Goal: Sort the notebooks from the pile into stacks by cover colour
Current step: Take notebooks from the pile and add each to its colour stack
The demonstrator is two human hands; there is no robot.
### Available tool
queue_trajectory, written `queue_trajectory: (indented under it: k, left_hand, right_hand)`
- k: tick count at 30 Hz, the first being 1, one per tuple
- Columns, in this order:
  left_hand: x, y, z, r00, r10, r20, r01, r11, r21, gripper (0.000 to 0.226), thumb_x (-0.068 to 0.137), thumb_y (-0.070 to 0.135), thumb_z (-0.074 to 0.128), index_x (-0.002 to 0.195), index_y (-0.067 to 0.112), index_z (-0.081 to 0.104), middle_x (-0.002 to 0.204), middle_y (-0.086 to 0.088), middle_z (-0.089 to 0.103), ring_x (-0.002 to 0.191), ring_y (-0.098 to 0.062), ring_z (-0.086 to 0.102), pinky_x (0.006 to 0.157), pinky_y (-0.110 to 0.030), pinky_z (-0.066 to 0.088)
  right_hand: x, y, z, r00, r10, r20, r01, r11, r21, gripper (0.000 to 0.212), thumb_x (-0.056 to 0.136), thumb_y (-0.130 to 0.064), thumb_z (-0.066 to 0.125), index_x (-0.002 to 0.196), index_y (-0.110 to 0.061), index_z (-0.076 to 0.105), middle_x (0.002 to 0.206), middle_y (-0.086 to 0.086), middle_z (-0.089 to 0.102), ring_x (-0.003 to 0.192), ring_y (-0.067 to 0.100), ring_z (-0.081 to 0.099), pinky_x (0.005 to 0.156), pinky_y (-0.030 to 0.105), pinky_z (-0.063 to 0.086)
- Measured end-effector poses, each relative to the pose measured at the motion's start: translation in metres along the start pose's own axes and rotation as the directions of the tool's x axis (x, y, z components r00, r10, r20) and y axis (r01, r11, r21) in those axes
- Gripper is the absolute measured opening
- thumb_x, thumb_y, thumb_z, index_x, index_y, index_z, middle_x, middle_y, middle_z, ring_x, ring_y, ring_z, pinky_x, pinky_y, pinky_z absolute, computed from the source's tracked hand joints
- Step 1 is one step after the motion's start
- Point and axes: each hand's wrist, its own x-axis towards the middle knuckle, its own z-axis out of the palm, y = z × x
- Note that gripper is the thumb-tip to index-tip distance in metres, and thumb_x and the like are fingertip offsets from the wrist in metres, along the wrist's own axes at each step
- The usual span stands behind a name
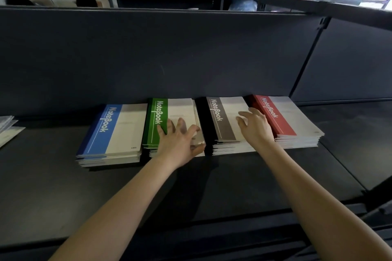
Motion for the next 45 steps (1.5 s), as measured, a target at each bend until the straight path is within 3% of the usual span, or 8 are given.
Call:
queue_trajectory:
  k: [4,9,11,14,19,22,30,45]
  left_hand:
    - [-0.008,-0.014,-0.008,1.000,-0.006,-0.022,0.003,0.994,-0.114,0.072,0.089,0.069,0.033,0.148,0.034,0.015,0.159,-0.008,0.015,0.145,-0.037,0.012,0.117,-0.058,0.009]
    - [-0.042,-0.055,-0.018,0.986,-0.121,-0.115,0.098,0.977,-0.189,0.078,0.084,0.076,0.015,0.148,0.031,0.022,0.158,-0.003,0.023,0.145,-0.028,0.019,0.118,-0.051,0.008]
    - [-0.059,-0.082,-0.022,0.976,-0.183,-0.114,0.161,0.971,-0.175,0.072,0.088,0.070,0.022,0.148,0.030,0.024,0.157,-0.005,0.024,0.145,-0.029,0.019,0.118,-0.050,0.010]
    - [-0.087,-0.129,-0.027,0.948,-0.287,-0.136,0.265,0.951,-0.158,0.067,0.089,0.064,0.028,0.146,0.028,0.031,0.154,-0.005,0.030,0.142,-0.028,0.026,0.117,-0.051,0.016]
    - [-0.138,-0.195,-0.041,0.884,-0.427,-0.192,0.399,0.902,-0.166,0.085,0.075,0.071,0.014,0.140,0.025,0.042,0.147,-0.005,0.042,0.134,-0.031,0.037,0.112,-0.051,0.026]
    - [-0.166,-0.227,-0.046,0.839,-0.514,-0.178,0.487,0.856,-0.173,0.074,0.084,0.069,0.025,0.142,0.026,0.040,0.150,-0.006,0.039,0.137,-0.031,0.034,0.113,-0.049,0.024]
    - [-0.225,-0.308,-0.053,0.752,-0.646,-0.128,0.626,0.762,-0.168,0.058,0.094,0.054,0.041,0.145,0.029,0.031,0.155,0.000,0.029,0.143,-0.026,0.022,0.116,-0.044,0.019]
    - [-0.305,-0.426,-0.040,0.602,-0.798,-0.040,0.759,0.587,-0.283,0.052,0.096,0.050,0.040,0.145,0.032,0.032,0.157,0.001,0.025,0.144,-0.025,0.020,0.116,-0.045,0.019]
  right_hand:
    - [-0.006,-0.036,0.001,0.992,-0.124,-0.028,0.124,0.992,0.020,0.034,0.099,-0.027,0.045,0.128,-0.018,0.059,0.148,0.006,0.040,0.135,0.025,0.035,0.109,0.039,0.033]
    - [-0.010,-0.100,0.030,0.953,-0.302,0.031,0.301,0.952,0.051,0.035,0.100,-0.029,0.043,0.129,-0.019,0.059,0.148,0.004,0.039,0.137,0.023,0.030,0.111,0.038,0.029]
    - [-0.011,-0.130,0.047,0.928,-0.366,0.064,0.360,0.929,0.090,0.035,0.100,-0.029,0.043,0.129,-0.018,0.059,0.150,0.005,0.037,0.139,0.022,0.029,0.115,0.037,0.024]
    - [-0.018,-0.182,0.072,0.882,-0.455,0.122,0.437,0.887,0.150,0.035,0.100,-0.028,0.045,0.129,-0.016,0.058,0.151,0.008,0.036,0.139,0.025,0.031,0.116,0.038,0.022]
    - [-0.041,-0.265,0.111,0.772,-0.608,0.187,0.558,0.788,0.259,0.035,0.098,-0.026,0.048,0.130,-0.016,0.057,0.151,0.008,0.035,0.140,0.024,0.029,0.115,0.031,0.018]
    - [-0.053,-0.310,0.129,0.715,-0.667,0.210,0.605,0.741,0.291,0.036,0.099,-0.029,0.047,0.132,-0.017,0.056,0.151,0.007,0.034,0.140,0.023,0.029,0.116,0.032,0.015]
    - [-0.083,-0.403,0.174,0.598,-0.751,0.281,0.663,0.660,0.354,0.043,0.099,-0.031,0.047,0.140,-0.016,0.047,0.153,0.005,0.029,0.142,0.020,0.024,0.119,0.035,0.015]
    - [-0.123,-0.537,0.273,0.443,-0.792,0.421,0.734,0.589,0.337,0.061,0.095,-0.039,0.052,0.146,-0.012,0.033,0.154,0.008,0.028,0.141,0.021,0.025,0.113,0.032,0.022]
